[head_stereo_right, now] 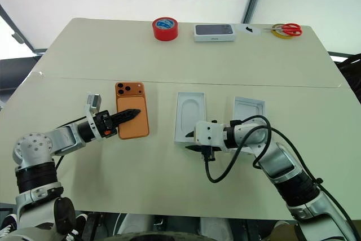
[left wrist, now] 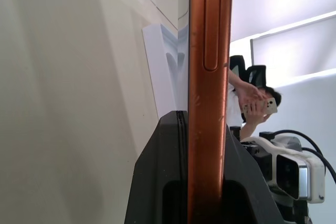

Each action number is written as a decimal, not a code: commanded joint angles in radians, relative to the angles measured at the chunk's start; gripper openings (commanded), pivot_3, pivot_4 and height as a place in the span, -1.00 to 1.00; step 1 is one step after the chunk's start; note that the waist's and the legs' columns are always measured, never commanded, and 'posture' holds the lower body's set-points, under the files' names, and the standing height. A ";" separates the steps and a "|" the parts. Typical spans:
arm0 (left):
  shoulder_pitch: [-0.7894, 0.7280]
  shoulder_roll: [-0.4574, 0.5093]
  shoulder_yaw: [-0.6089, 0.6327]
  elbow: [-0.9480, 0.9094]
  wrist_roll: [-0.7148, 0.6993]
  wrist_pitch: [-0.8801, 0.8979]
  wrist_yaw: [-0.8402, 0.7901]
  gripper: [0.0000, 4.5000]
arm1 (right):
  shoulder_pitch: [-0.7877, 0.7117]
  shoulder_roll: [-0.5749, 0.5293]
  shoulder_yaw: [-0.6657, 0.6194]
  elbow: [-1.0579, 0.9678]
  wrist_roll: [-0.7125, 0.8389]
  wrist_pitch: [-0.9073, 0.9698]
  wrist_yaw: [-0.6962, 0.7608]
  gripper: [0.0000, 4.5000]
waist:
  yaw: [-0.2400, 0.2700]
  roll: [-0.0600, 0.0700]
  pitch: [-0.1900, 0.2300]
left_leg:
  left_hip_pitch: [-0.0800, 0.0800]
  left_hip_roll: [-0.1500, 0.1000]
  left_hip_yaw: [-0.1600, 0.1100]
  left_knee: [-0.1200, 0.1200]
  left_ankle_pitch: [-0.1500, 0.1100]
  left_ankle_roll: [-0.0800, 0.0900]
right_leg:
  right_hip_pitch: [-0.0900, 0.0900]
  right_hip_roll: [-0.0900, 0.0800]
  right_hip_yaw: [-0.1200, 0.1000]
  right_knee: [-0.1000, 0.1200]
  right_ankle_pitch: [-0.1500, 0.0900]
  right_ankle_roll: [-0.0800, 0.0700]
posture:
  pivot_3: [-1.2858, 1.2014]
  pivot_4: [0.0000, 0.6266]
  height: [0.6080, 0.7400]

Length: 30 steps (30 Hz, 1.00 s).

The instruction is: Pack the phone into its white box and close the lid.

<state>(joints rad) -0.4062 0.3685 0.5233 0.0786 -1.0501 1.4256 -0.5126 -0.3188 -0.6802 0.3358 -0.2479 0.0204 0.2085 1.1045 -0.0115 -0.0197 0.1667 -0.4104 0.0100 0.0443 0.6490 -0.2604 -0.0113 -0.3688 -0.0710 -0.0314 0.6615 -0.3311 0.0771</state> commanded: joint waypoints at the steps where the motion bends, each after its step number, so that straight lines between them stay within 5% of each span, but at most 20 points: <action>1: -0.011 -0.003 0.006 -0.031 -0.045 -0.013 -0.004 -1.00 | 0.003 -0.003 0.007 -0.003 -0.009 -0.019 -0.004 -0.31 | 0.000 0.000 0.000 | 0.000 0.000 0.000 0.000 0.000 0.000 | 0.000 0.000 0.000 0.000 0.000 0.000 | 0.03 -0.52 1.00; 6: -0.001 -0.002 0.009 -0.031 -0.051 -0.011 -0.001 -1.00 | 0.000 0.001 0.011 -0.008 -0.013 -0.013 -0.017 -0.98 | 0.000 0.000 0.000 | 0.000 0.000 0.000 0.000 0.000 0.000 | 0.000 0.000 0.000 0.000 0.000 0.000 | 0.03 -0.52 1.00; 21: -0.192 -0.050 0.016 0.045 -0.086 -0.040 0.052 -1.00 | -0.129 0.169 0.113 0.004 -0.099 0.238 -0.162 -0.98 | 0.000 -0.001 0.000 | 0.000 0.000 0.000 0.001 0.000 -0.001 | 0.000 0.001 0.000 0.001 0.000 0.000 | 0.03 -0.52 1.00; 29: -0.200 -0.071 -0.080 0.104 -0.036 -0.069 0.006 -1.00 | -0.164 0.206 0.118 -0.005 -0.073 0.297 -0.152 -0.98 | -0.002 -0.001 0.000 | 0.000 0.002 0.000 0.002 0.001 -0.002 | -0.001 0.004 0.000 0.002 0.000 0.000 | 0.03 -0.52 1.00; 30: -0.201 -0.067 -0.092 0.112 -0.032 -0.071 -0.008 -1.00 | -0.160 0.196 0.113 -0.020 -0.056 0.284 -0.135 -0.84 | -0.002 -0.001 0.000 | 0.000 0.002 0.000 0.002 0.001 -0.002 | -0.001 0.004 0.000 0.002 0.000 0.000 | 0.03 -0.52 1.00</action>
<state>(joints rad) -0.5928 0.2870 0.4323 0.2016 -1.0716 1.3809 -0.4815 -0.4796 -0.4815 0.4685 -0.2215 -0.0651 0.4938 0.9513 -0.0133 -0.0203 0.1670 -0.4104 0.0120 0.0444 0.6508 -0.2589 -0.0135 -0.3695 -0.0664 -0.0311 0.6633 -0.3310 0.0773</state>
